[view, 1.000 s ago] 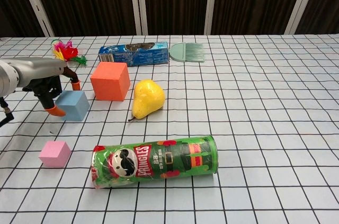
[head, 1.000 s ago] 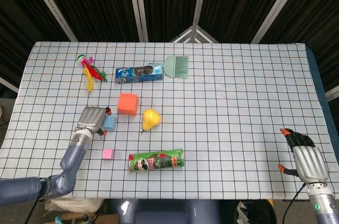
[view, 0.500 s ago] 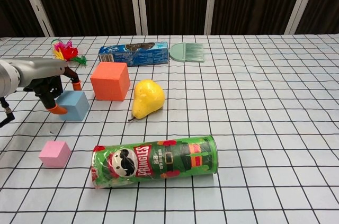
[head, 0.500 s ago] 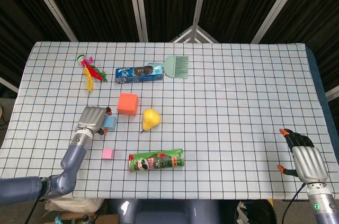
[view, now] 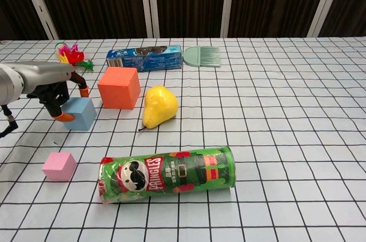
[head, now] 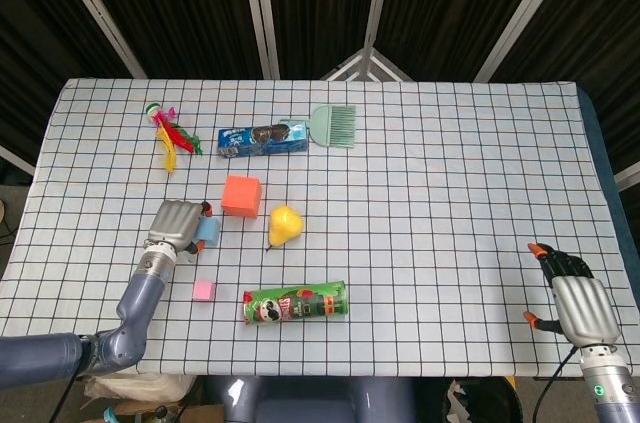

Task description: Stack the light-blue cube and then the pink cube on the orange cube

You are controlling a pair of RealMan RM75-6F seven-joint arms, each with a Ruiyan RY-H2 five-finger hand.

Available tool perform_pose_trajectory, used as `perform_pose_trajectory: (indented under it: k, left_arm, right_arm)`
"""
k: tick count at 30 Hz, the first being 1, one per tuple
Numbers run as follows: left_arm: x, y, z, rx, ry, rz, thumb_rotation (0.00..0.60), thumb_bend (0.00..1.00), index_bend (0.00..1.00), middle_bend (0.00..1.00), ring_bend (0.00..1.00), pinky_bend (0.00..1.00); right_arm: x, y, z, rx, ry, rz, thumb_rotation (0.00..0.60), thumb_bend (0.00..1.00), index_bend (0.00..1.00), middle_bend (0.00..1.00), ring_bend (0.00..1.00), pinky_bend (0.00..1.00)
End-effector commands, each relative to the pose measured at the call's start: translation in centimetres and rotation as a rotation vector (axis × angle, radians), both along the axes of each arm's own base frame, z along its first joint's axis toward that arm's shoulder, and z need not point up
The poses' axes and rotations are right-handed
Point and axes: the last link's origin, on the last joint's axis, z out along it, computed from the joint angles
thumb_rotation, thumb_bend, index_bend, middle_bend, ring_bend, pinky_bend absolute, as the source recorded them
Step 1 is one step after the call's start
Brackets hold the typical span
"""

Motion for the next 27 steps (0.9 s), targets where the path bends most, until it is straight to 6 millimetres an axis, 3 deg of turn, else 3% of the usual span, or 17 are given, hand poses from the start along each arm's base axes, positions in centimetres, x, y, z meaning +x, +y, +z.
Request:
perform_pose_trajectory:
  k: [1, 11, 21, 27]
  left_arm:
    - [0.0, 0.0, 0.0, 0.000, -0.002, 0.001, 0.600, 0.34, 0.34, 0.85, 0.79, 0.85]
    - [0.3, -0.3, 1.1, 0.018, -0.018, 0.004, 0.600, 0.35, 0.35, 0.84, 0.79, 0.85]
    - [1.8, -0.8, 4.8, 0.080, -0.022, -0.014, 0.600, 0.36, 0.36, 0.84, 0.79, 0.85]
    - [3.7, -0.5, 7.1, 0.143, 0.009, -0.033, 0.600, 0.36, 0.38, 0.84, 0.79, 0.85]
  right_arm:
    - [0.0, 0.0, 0.0, 0.001, -0.002, 0.001, 0.600, 0.17, 0.11, 0.14, 0.15, 0.16]
    - [0.0, 0.1, 0.1, 0.001, -0.006, 0.000, 0.600, 0.17, 0.11, 0.13, 0.15, 0.16]
    - [0.1, 0.1, 0.1, 0.001, -0.011, 0.006, 0.600, 0.17, 0.11, 0.14, 0.15, 0.16]
    - [0.1, 0.1, 0.0, 0.006, -0.010, 0.005, 0.600, 0.17, 0.11, 0.14, 0.15, 0.16]
